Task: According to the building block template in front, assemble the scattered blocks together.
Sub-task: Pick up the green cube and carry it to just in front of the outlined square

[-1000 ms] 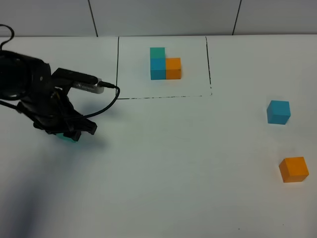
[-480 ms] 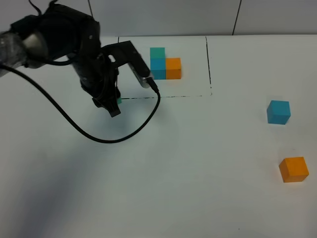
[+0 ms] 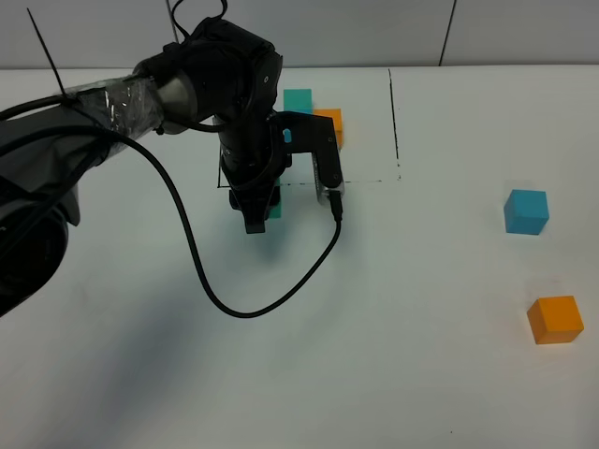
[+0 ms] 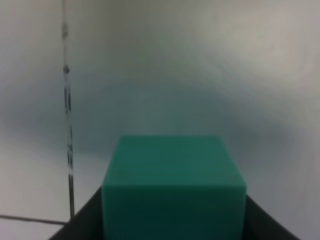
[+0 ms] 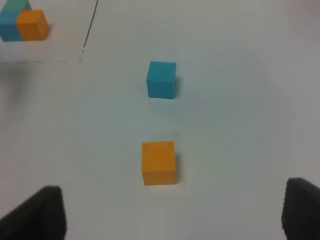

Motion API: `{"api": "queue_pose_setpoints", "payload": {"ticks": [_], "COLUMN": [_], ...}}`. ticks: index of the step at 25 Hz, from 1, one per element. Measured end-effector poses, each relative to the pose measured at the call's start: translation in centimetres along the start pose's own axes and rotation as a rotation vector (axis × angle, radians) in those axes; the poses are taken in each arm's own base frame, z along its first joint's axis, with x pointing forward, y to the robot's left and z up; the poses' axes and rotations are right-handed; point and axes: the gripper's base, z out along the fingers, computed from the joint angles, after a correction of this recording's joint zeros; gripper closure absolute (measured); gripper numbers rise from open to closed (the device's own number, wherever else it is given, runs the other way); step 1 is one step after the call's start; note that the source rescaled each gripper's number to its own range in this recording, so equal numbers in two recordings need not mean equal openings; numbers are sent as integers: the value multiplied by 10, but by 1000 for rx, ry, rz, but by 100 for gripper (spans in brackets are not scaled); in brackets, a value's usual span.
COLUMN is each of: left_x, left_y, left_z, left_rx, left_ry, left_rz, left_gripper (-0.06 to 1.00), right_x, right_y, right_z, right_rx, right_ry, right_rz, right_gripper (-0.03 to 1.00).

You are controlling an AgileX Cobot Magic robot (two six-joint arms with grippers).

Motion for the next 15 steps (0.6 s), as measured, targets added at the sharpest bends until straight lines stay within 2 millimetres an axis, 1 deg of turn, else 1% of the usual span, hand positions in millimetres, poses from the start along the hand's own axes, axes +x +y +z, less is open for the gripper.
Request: {"api": "queue_pose_setpoints", "payload": {"ticks": [9, 15], "left_x": [-11, -12], "left_y": [1, 2], "left_z": [2, 4], "left_rx": [-13, -17], "left_ry": [-120, -128], "left_rz": [35, 33], "left_gripper": [94, 94], "right_x": [0, 0], "right_y": [0, 0], "right_z": [0, 0], "right_rx": [0, 0], "right_ry": [0, 0], "right_rz": [0, 0], "right_gripper": [22, 22]}}
